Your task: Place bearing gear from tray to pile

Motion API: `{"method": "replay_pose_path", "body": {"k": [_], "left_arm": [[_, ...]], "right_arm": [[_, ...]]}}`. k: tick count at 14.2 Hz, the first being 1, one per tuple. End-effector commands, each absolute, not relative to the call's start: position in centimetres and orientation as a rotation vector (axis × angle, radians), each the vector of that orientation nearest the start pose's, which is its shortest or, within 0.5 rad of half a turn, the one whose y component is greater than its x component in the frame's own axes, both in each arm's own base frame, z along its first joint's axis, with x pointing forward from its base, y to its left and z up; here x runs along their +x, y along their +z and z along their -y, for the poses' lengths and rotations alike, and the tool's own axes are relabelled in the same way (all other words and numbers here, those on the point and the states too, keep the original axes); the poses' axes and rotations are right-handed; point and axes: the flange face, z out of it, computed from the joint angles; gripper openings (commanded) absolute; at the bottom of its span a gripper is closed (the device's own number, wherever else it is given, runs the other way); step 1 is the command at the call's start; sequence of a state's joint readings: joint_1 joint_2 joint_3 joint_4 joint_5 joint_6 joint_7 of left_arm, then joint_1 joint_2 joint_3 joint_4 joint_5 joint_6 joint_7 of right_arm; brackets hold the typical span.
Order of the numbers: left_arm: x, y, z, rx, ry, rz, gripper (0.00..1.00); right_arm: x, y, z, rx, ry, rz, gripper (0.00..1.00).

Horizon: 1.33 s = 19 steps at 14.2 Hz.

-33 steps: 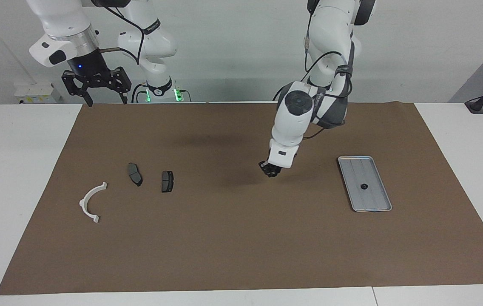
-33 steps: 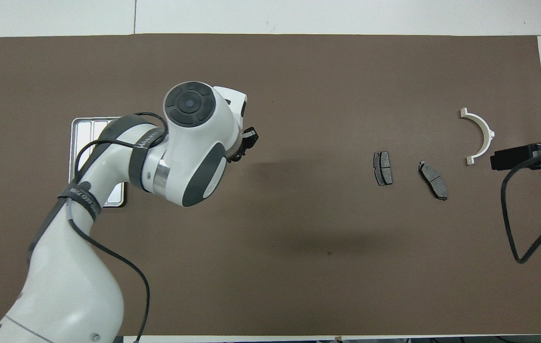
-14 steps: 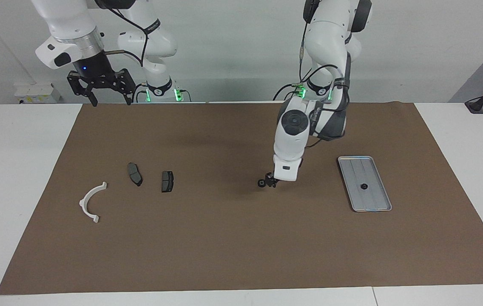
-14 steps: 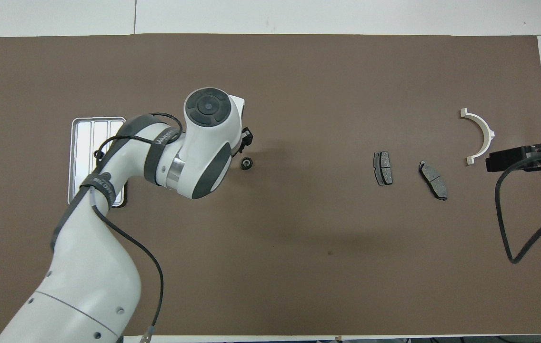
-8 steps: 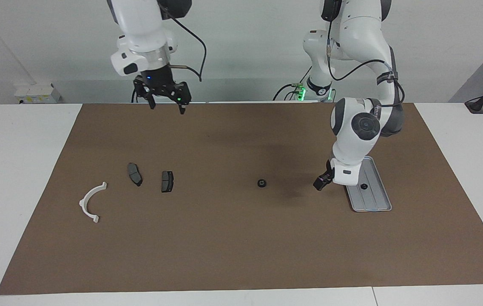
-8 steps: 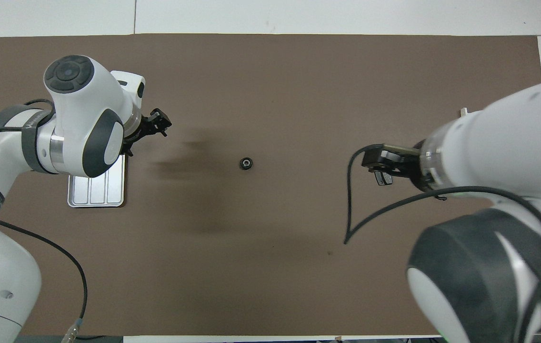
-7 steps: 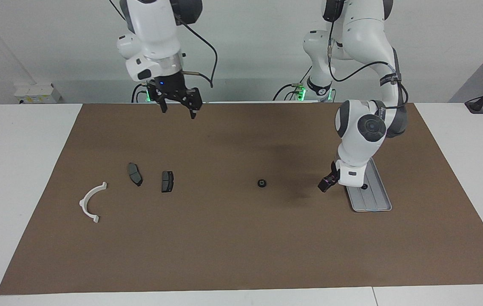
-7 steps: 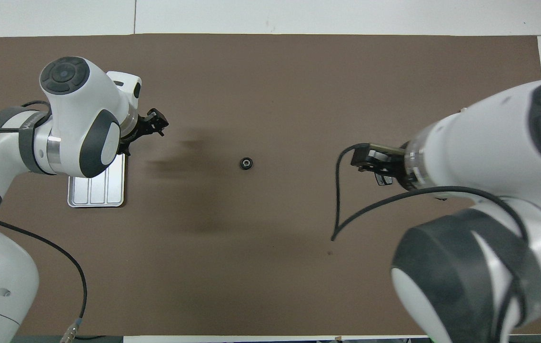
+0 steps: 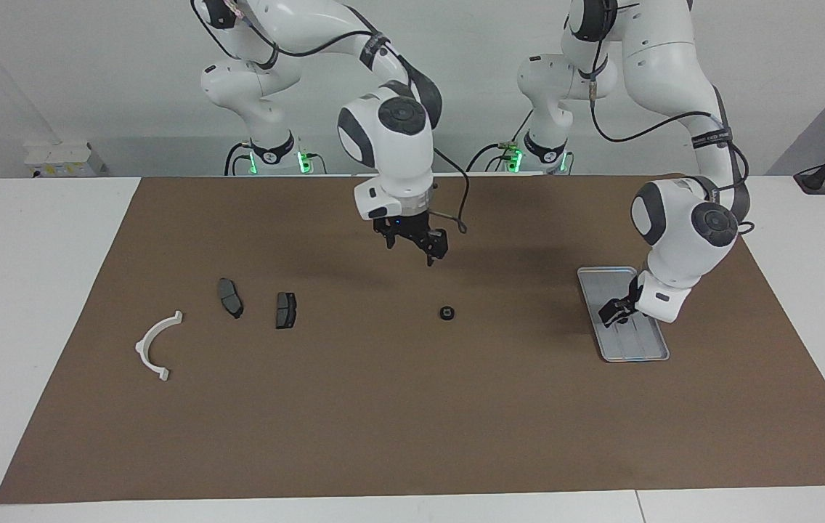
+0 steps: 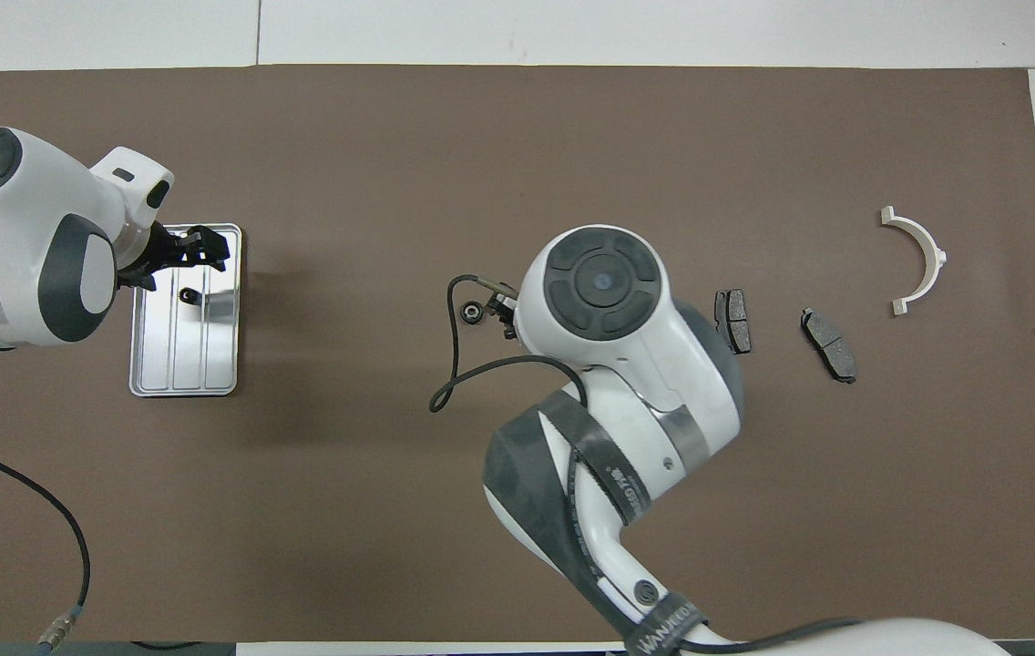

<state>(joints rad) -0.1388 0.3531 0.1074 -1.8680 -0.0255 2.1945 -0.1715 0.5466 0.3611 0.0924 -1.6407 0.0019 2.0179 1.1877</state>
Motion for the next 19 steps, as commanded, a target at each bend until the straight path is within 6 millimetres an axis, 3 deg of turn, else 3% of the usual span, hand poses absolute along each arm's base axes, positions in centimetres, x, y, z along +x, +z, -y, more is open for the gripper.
{"method": "replay_pose_path", "body": {"k": [1, 3, 7, 10, 14, 19], "left_arm": [[60.8, 31.7, 2.4, -3.125, -0.021, 0.153, 1.0], [60.8, 31.6, 2.4, -3.124, -0.017, 0.151, 1.0], [60.8, 31.5, 0.8, -3.125, -0.011, 0.132, 0.74], [60.6, 31.1, 0.3, -3.123, 0.001, 0.146, 0.56], [60.1, 30.6, 0.1, -3.123, 0.018, 0.154, 0.46], [59.6, 30.0, 0.1, -3.123, 0.023, 0.153, 0.46]], "right_arm": [[55.8, 37.0, -43.8, -3.032, -0.018, -0.849, 1.0], [57.7, 35.5, -44.5, -3.021, -0.025, -0.87, 1.0], [59.5, 32.8, -45.1, -3.023, -0.044, -0.859, 1.0], [59.2, 30.8, -45.8, -3.044, -0.048, -0.825, 1.0], [58.8, 30.2, -45.9, -3.059, -0.04, -0.792, 1.0], [57.8, 28.5, -46.3, -3.081, -0.027, -0.709, 0.95]]}}
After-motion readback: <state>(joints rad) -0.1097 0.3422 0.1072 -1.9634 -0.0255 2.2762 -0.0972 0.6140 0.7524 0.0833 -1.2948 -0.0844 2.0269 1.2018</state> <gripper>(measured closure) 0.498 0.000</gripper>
